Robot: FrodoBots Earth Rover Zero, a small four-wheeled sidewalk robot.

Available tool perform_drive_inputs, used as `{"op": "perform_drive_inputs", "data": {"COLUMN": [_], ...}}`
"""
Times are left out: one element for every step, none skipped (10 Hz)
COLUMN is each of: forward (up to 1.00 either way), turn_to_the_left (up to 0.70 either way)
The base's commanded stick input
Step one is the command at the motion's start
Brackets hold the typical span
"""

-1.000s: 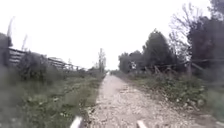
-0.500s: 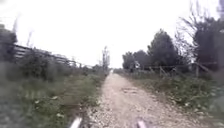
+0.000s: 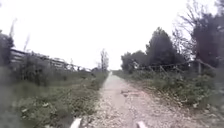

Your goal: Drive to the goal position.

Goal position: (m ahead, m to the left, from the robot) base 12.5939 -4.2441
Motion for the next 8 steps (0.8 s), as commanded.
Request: {"op": "perform_drive_inputs", "data": {"forward": [0.70, 0.70, 0.70, 0.70, 0.70, 0.70, 0.70, 0.70], "turn_to_the_left": [0.00, 0.00, 0.00, 0.00, 0.00, 0.00, -0.02, -0.17]}}
